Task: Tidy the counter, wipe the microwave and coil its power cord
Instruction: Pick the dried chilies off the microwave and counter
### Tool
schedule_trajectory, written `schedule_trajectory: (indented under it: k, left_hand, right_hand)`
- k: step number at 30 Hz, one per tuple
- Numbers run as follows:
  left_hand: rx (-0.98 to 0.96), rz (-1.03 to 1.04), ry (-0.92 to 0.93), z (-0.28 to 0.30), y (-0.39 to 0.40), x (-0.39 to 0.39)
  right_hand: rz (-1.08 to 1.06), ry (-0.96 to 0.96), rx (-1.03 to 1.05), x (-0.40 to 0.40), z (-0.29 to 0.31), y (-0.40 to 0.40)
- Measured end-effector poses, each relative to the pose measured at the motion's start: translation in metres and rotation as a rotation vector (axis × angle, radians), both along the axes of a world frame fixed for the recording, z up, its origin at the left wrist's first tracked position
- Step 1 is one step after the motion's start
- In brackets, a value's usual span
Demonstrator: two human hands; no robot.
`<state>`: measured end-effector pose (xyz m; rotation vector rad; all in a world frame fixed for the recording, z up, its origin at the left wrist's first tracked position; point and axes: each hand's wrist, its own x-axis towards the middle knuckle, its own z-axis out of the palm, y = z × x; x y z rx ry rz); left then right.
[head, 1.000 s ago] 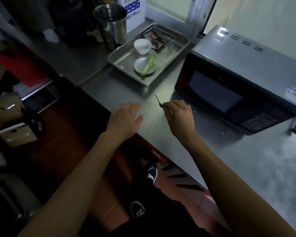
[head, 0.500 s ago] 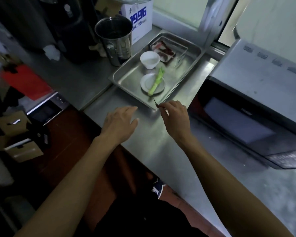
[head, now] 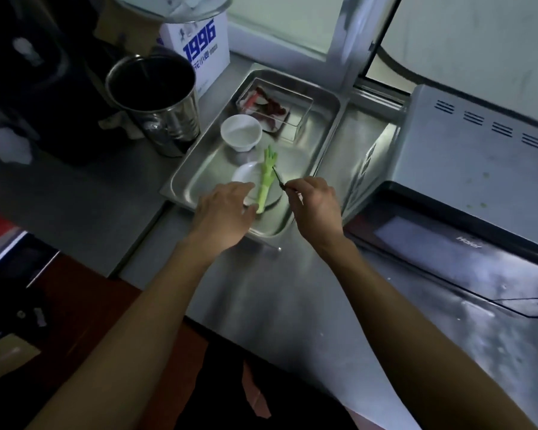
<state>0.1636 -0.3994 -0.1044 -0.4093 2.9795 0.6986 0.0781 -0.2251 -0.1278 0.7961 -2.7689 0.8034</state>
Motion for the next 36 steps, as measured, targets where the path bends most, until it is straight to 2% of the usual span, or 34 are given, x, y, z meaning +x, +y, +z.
schedule_trajectory:
  k: [7, 11, 20, 27, 36]
  left_hand:
    - [0.063, -0.086, -0.009, -0.022, -0.067, -0.073]
    - [0.078, -0.120, -0.030, -0.033, -0.090, -0.107]
    - [0.169, -0.179, -0.017, -0.045, -0.119, -0.177]
    - [0.079, -0.196, -0.046, -0.053, -0.136, -0.220]
    - [0.125, -0.160, -0.075, -0.076, -0.147, -0.262]
  right_hand:
    - [-0.102, -0.077, -0.005, -0.066, -0.017, -0.063]
    - [-0.150, -0.048, 0.018, -0.104, -0.023, -0.090]
    - [-0.204, -0.059, 0.082, -0.161, -0.036, -0.133]
    - [-0.219, -0.033, 0.077, -0.211, -0.040, -0.155]
    - [-0.208, -0.175, 0.123, -0.274, -0.066, -0.184]
